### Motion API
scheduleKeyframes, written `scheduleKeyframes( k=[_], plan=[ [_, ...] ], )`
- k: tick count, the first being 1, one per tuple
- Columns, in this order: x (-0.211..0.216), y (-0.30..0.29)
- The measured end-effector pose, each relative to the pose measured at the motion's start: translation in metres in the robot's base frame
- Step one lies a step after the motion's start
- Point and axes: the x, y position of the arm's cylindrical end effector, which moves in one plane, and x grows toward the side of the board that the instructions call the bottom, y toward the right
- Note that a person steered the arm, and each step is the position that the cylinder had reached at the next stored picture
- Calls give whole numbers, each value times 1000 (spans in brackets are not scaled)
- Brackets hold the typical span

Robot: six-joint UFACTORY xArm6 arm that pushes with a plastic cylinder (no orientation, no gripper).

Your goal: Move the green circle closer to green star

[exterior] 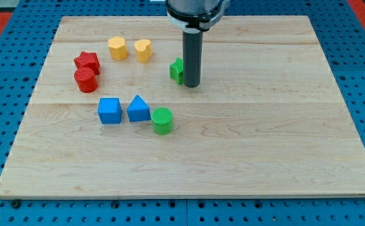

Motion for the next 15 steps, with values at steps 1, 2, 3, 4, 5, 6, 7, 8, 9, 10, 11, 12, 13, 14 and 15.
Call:
scheduleKeyframes(
  k=[1, 2, 3, 4, 5, 6, 7, 8, 9, 10, 11, 12, 13, 14, 15],
  plan=[
    [-30, 0],
    [11, 36],
    [94, 50],
    [124, 1],
    [137, -12],
    [139, -27],
    [135, -69],
    [105, -14],
    [65, 21],
    [48, 44],
    [85, 47],
    [102, -21],
    [109, -43],
    [95, -27],
    [55, 6]
  ],
)
